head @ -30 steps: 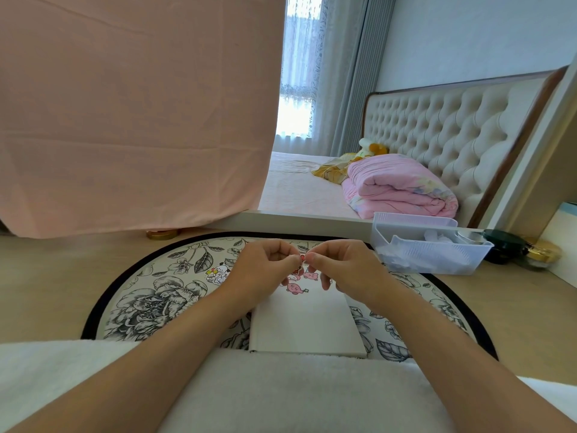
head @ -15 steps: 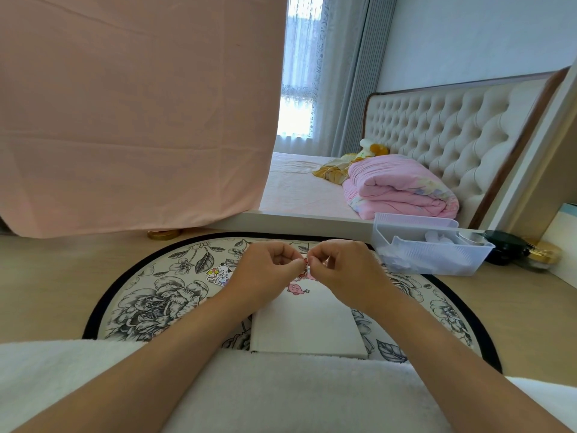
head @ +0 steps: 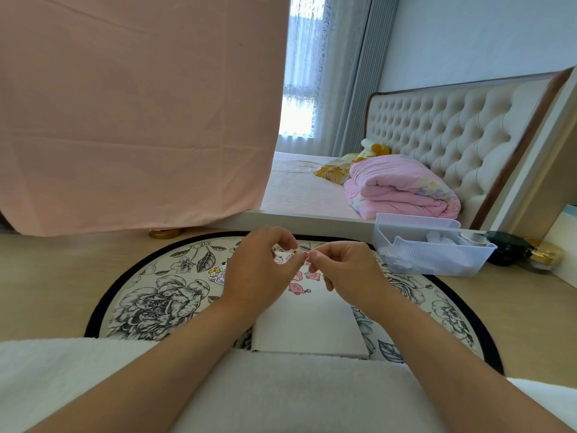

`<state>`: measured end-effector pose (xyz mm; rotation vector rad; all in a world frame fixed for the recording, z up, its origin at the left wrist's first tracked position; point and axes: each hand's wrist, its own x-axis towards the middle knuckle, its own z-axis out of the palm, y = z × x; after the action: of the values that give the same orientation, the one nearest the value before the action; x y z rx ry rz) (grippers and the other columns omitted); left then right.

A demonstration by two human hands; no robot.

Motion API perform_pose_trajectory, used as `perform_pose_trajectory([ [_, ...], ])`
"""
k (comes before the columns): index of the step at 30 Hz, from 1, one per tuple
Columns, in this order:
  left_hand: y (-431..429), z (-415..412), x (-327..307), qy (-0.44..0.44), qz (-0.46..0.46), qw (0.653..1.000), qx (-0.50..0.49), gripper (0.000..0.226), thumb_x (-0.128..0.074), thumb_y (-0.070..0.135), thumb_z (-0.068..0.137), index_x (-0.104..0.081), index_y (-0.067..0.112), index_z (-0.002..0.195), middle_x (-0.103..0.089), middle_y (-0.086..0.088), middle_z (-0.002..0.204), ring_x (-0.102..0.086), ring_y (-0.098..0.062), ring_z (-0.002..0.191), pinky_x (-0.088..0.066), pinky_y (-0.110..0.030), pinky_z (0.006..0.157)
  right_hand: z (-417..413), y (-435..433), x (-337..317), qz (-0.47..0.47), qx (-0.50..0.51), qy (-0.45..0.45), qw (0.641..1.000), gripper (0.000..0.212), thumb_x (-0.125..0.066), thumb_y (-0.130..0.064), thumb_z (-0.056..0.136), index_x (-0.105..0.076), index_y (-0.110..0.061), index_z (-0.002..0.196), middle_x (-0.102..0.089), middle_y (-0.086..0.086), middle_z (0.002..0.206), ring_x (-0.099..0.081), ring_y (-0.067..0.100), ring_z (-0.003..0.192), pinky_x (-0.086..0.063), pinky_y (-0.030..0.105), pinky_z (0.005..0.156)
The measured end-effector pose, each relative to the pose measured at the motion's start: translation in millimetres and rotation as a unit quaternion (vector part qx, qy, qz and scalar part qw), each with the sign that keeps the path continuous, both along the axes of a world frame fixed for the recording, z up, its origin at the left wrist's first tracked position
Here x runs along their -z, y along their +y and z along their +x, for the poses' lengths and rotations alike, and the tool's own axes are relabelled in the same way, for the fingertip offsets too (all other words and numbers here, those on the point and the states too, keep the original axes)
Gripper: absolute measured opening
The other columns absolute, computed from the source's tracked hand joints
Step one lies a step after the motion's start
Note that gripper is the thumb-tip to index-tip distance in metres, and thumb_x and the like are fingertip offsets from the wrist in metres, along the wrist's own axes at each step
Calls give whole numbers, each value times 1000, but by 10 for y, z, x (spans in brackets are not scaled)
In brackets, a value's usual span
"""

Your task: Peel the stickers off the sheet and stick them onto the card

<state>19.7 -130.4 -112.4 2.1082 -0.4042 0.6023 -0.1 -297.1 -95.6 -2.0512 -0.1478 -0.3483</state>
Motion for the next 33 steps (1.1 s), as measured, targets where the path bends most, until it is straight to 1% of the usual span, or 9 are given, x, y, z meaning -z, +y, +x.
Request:
perform_pose_trajectory([
  [2,-19,-29,-27,-26,24,999,-14,13,-74,40,83,-62,36,81,-63,18,84,-51,4,72,-37,-19,60,8,14,9,3,20,-16,1000,24,-66,-17,94,-76,-16,72,-73,1,70,-51,7,42,-41,18,46],
  [6,-60,-14,-20,58,-12,998,12,9,-69,42,87,-73,35,85,-69,23,78,-57,6,64,-38,-20,57,6,19,6,-22,41,-45,998,22,-68,-18,92,-76,-22,72,-70,-6,64,-54,0,45,-42,14,50],
  [9,-71,22,4,88,-55,994,27,10,-70,39,87,-77,33,84,-70,21,72,-59,8,61,-42,-19,58,4,23,6,-49,44,-53,996,20,-69,-21,91,-76,-27,74,-70,-11,64,-56,-2,49,-41,12,52],
  [12,-70,48,13,101,-74,991,36,9,-72,36,87,-78,30,84,-71,17,69,-60,6,58,-46,-20,59,18,30,28,-75,49,-55,994,15,-69,-26,91,-78,-28,79,-71,-15,66,-58,-2,51,-42,14,54],
  [16,-61,61,23,96,-46,994,35,9,-70,35,88,-74,31,82,-67,18,66,-55,8,55,-40,-20,57,19,41,42,-89,54,-56,993,14,-69,-29,91,-79,-30,80,-71,-14,67,-58,-2,53,-45,21,57],
  [19,-64,64,25,98,-28,994,39,12,-66,34,90,-69,34,78,-60,20,60,-51,5,52,-38,-21,55,15,52,40,-97,51,-62,992,16,-69,-28,90,-78,-32,78,-71,-15,67,-59,-2,53,-47,21,57],
  [24,-64,83,34,99,-22,993,60,15,-63,30,93,-66,31,79,-55,29,53,-47,2,50,-32,-21,51,6,70,8,-51,49,-43,997,19,-68,-20,90,-77,-25,74,-73,-8,70,-56,0,47,-43,15,52],
  [30,-52,124,43,95,-15,991,90,14,-62,30,94,-70,28,84,-65,12,72,-50,-2,57,-41,-25,58,-17,61,-24,42,18,17,999,17,-67,-14,92,-77,-13,78,-74,5,74,-54,9,43,-46,19,48],
  [33,-41,138,59,100,-14,990,101,15,-61,30,95,-69,29,82,-68,8,76,-54,-5,61,-46,-27,61,-11,52,-15,71,13,43,996,16,-66,-15,93,-77,-11,81,-74,8,77,-53,12,45,-41,18,45],
])
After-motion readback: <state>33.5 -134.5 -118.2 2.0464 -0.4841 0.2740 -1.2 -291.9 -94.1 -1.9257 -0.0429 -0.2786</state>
